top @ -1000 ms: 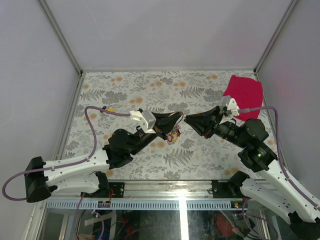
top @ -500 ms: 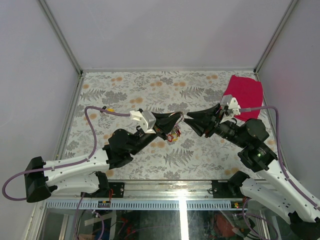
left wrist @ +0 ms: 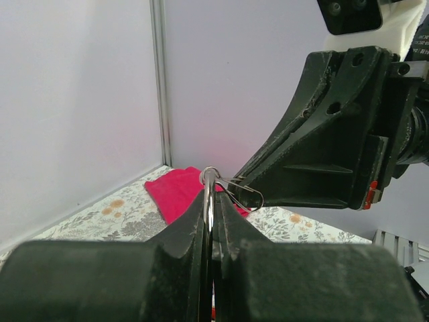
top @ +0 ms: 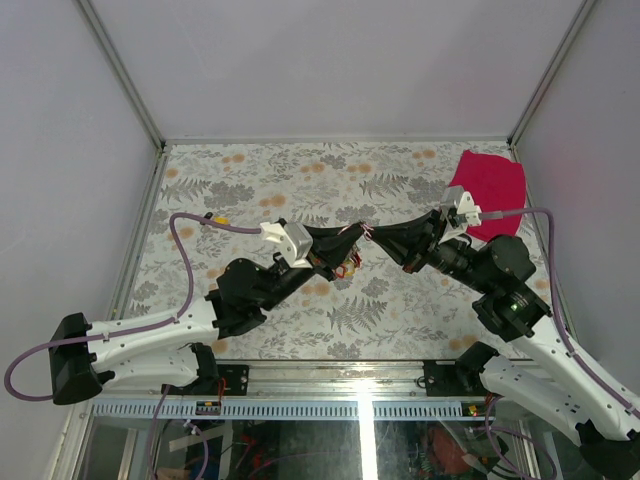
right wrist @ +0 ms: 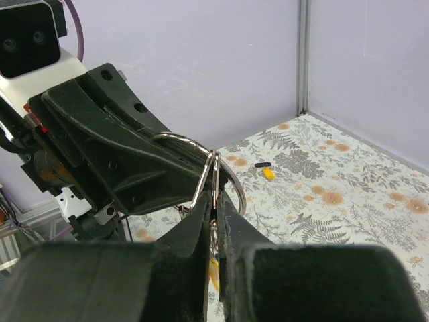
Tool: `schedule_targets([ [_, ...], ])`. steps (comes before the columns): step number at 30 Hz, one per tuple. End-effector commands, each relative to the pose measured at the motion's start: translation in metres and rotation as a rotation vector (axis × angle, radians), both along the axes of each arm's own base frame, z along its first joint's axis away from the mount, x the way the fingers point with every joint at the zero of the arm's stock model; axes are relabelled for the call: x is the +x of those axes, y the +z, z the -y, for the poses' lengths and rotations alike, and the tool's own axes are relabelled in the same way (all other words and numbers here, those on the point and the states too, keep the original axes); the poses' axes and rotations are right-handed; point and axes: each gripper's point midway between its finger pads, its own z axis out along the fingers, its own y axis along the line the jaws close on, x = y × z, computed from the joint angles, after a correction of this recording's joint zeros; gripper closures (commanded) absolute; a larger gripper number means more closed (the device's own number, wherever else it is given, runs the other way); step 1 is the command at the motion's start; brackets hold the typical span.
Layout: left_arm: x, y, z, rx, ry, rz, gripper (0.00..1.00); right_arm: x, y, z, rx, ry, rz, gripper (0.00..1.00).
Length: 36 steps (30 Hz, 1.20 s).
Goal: Put the keys on the keyring
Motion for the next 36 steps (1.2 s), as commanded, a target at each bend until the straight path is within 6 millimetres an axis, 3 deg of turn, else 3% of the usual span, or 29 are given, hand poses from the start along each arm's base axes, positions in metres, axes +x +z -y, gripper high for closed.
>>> schedule_targets([
  [1,-0.002,0.031,-0.013,-0.109,0.011,0.035,1.0,-0.008,0.03,0.004,0.063,0.008,0.085,0.99],
  [6,-0.003,0.028,-0.014,-0.104,0.004,0.028,0.98,-0.011,0.035,0.009,0.034,-0.005,0.145,1.0],
  [19,-0.019,0.013,-0.03,-0.026,-0.037,-0.018,0.57,-0.013,0.011,0.031,-0.431,-0.021,0.275,1.0],
  [25,-0.028,0.013,-0.036,0.014,-0.065,-0.006,0.55,-0.018,0.003,0.035,-0.506,0.007,0.294,1.0],
  [36,-0.043,-0.011,-0.017,0.258,-0.172,0.067,0.54,-0.044,-0.02,0.034,-0.612,0.183,0.306,1.0],
])
